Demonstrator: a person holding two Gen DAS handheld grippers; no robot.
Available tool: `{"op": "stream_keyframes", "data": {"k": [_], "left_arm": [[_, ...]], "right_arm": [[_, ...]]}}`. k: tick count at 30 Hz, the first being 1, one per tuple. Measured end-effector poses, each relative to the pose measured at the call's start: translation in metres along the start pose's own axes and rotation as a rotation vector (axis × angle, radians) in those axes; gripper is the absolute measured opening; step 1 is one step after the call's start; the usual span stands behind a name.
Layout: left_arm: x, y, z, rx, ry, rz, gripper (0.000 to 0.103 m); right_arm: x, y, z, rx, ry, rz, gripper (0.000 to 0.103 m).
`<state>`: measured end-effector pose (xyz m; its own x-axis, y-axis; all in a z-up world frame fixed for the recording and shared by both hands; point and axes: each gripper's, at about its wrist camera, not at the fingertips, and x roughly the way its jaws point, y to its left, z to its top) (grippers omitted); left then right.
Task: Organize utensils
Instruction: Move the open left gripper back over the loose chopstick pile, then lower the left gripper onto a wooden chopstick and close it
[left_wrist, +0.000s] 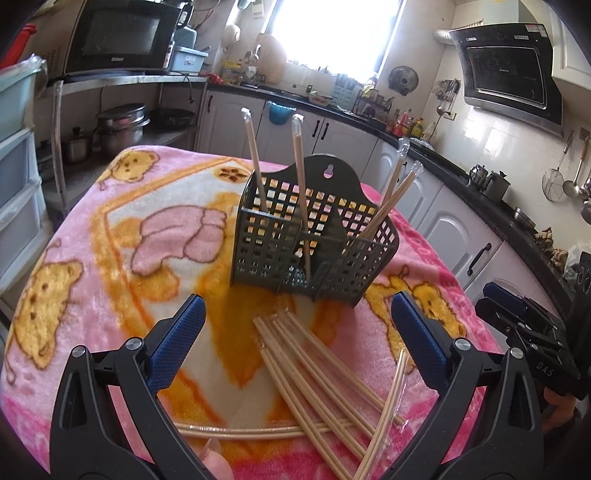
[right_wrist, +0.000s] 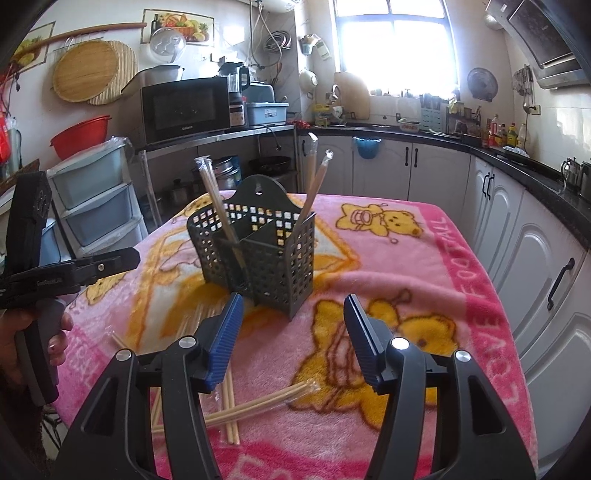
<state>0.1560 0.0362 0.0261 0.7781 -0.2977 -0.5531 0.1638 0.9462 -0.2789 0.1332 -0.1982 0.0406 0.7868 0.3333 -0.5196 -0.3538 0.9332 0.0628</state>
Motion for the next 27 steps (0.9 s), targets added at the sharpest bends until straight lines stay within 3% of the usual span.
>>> {"op": "stream_keyframes", "data": {"k": [17, 27], "left_arm": [[0.007, 0.025, -0.032, -0.047, 0.090, -0.013, 0.092], [0.036, 0.033, -0.051, -0.101, 0.228, -0.115, 0.045]], "right_arm": [[0.021, 0.031, -0.024, -0.050, 0.102, 0.066, 0.055], [0.052, 0.046, -0.039, -0.069, 0.211, 0.115, 0.055]]}}
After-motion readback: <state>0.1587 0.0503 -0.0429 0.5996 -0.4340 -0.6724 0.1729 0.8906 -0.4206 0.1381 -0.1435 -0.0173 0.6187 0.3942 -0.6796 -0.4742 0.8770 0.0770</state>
